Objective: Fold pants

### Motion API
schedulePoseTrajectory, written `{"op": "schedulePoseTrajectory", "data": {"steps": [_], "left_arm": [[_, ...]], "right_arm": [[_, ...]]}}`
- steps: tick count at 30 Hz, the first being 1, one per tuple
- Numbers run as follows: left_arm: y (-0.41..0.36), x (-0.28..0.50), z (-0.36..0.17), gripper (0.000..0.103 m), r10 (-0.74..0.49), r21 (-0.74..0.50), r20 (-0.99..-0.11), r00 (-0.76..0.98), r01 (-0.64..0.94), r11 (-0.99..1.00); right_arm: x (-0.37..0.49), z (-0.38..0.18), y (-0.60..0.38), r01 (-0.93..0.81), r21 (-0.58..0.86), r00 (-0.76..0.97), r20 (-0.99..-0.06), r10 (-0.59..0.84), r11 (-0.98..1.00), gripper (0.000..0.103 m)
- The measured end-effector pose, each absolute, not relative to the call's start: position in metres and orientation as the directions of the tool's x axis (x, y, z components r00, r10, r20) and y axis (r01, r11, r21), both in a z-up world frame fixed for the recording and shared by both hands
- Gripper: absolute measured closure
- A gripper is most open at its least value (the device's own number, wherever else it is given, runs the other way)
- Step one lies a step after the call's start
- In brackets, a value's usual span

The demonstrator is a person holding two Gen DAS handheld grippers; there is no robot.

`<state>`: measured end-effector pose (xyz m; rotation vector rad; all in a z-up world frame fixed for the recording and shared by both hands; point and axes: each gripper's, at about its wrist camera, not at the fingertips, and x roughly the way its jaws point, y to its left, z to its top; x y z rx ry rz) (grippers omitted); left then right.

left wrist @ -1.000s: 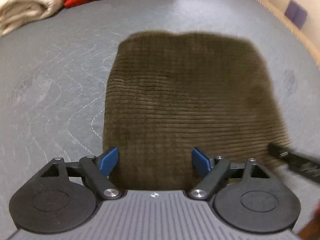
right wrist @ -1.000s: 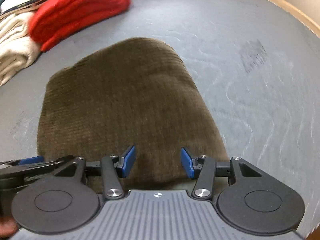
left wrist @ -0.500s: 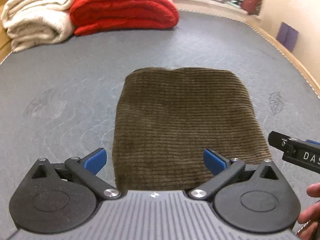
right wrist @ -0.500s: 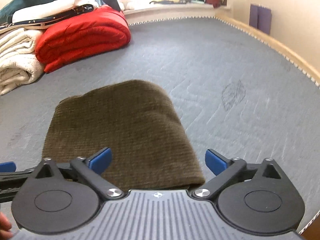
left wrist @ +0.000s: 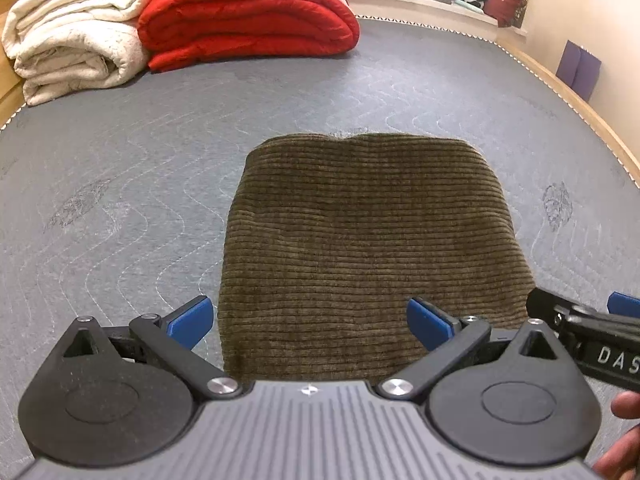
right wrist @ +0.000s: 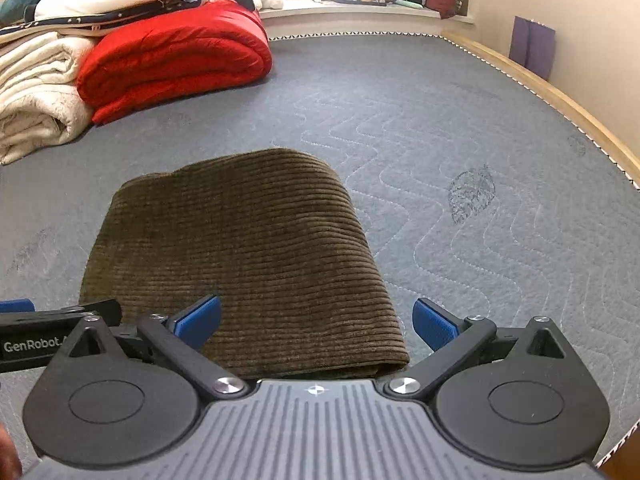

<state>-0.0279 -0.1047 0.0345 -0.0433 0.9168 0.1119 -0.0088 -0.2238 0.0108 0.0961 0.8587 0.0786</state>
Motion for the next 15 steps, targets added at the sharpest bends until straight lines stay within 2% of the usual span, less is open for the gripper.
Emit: {"op": "schedulePoseTrajectory", "data": {"steps": [15], "left_arm": [[-0.1037, -0.0285, 0.0333, 0.000, 0.076, 0.016, -0.789, 0.609, -0.103, 0.995]], "right_arm": [[-0.0078, 0.0095, -0.2211, -0.047, 0.112, 0.655, -0.747, 0.115, 0.993, 0.002]]}}
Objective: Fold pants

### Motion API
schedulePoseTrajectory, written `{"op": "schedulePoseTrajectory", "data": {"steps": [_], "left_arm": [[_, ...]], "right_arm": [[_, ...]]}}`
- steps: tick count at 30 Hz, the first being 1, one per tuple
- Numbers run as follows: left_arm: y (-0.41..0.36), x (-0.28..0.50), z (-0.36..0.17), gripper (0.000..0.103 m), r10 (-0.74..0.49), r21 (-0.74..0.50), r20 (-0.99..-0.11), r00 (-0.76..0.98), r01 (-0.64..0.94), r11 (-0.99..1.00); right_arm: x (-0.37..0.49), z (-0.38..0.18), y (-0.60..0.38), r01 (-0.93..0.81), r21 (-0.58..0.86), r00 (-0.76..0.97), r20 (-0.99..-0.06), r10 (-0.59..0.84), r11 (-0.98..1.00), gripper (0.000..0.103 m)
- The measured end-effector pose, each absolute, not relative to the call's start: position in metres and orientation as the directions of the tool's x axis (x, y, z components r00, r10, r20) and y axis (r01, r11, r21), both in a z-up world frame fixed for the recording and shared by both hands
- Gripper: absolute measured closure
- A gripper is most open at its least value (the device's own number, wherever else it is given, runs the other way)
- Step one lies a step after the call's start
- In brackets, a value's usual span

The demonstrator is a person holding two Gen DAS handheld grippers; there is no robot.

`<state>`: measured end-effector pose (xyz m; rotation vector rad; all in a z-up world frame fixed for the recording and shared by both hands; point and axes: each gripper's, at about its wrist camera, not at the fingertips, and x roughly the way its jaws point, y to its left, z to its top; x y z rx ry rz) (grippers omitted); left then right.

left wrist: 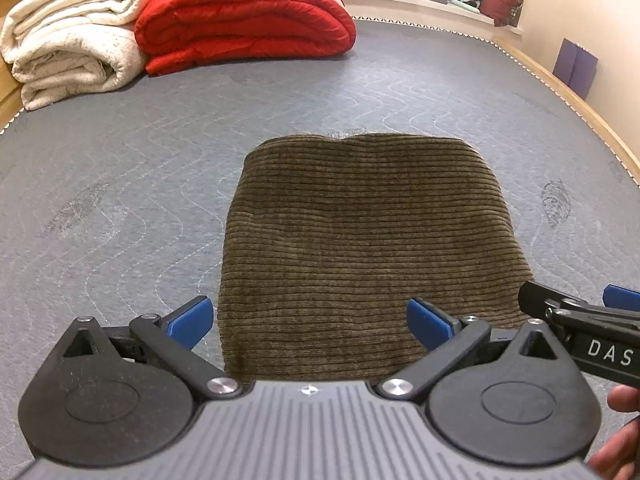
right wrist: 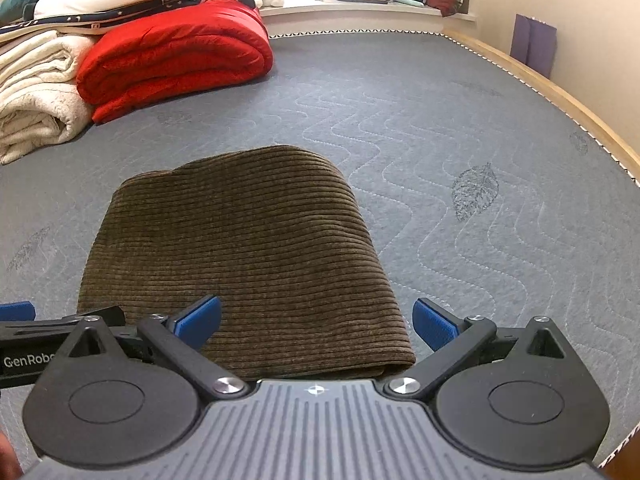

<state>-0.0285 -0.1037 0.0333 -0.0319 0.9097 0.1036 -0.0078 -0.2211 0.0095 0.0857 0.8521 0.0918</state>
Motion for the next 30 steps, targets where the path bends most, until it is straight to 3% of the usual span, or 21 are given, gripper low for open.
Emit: {"op": "schedulePoseTrajectory", "data": {"steps": [30], "left_arm": [[-0.1034, -0.0299, 0.0327, 0.000, 0.063, 0.006, -0.789, 0.611, -0.095, 0.995]], "right_arm": [[-0.0038, 0.0047, -0.2199, -0.021, 0.108, 0.648, -0.756, 0.096, 0.994, 0.002]]}}
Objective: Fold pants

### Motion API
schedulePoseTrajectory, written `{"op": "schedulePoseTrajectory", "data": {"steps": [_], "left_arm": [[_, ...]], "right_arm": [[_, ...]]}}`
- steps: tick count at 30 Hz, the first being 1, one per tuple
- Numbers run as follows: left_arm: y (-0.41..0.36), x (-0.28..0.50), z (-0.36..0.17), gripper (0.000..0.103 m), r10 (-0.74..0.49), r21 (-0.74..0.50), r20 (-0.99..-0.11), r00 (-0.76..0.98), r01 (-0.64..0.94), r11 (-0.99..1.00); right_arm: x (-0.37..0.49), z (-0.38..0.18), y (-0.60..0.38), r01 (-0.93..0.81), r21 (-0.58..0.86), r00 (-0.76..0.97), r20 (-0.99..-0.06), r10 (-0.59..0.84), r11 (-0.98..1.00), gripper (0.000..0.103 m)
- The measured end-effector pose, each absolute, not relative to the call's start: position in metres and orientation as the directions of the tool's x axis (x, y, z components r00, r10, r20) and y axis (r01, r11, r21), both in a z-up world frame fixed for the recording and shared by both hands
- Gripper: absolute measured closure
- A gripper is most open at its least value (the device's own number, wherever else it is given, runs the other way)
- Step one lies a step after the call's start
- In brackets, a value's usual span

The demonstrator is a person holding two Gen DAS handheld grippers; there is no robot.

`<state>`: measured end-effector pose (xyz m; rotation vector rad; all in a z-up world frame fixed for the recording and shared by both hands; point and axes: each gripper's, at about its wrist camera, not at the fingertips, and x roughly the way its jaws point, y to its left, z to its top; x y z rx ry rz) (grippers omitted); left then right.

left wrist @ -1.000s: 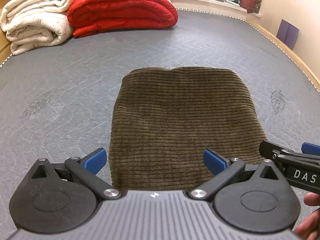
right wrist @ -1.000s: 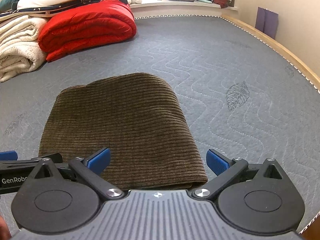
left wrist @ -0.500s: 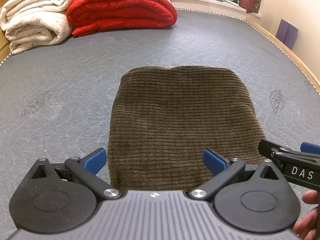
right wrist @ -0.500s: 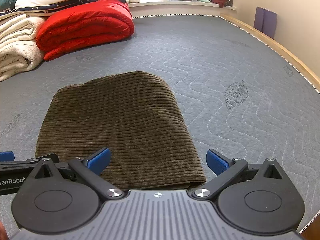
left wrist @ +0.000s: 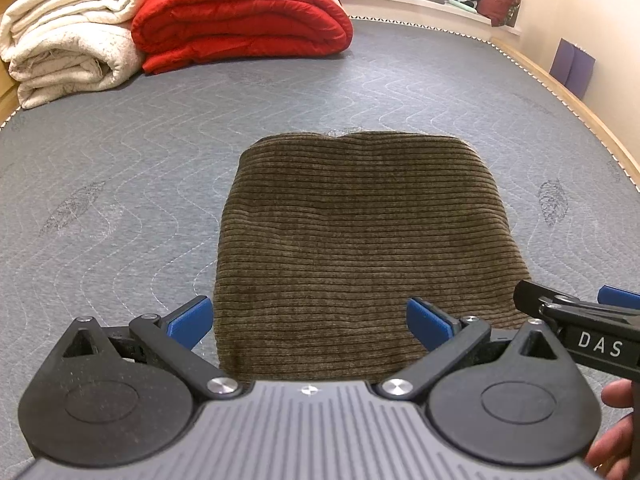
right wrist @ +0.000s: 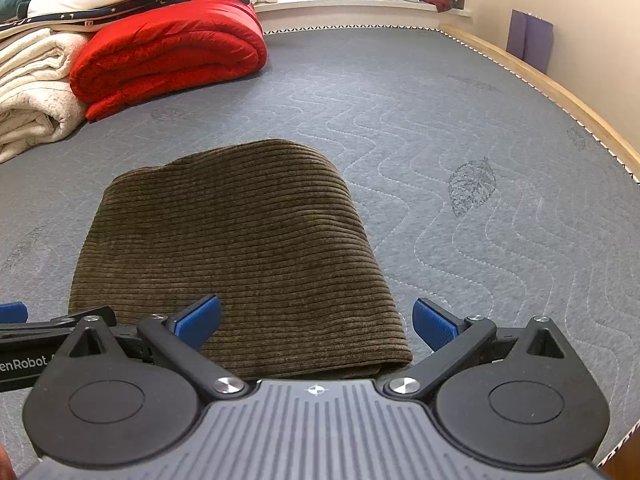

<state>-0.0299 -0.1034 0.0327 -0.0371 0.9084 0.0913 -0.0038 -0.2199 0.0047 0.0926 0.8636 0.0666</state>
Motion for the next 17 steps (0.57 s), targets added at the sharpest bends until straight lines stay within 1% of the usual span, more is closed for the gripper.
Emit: {"op": "schedulePoseTrajectory", "data": {"steps": [17], "left_arm": [[-0.1040, -0.0302, 0.0326, 0.000, 0.028, -0.021, -0.786, 0.617, -0.073, 0.997]], "right_arm": [[-0.0031, 0.0052, -0.2127, -0.005, 0.099, 0.644, -0.761, 0.079, 0.995, 0.002]]}}
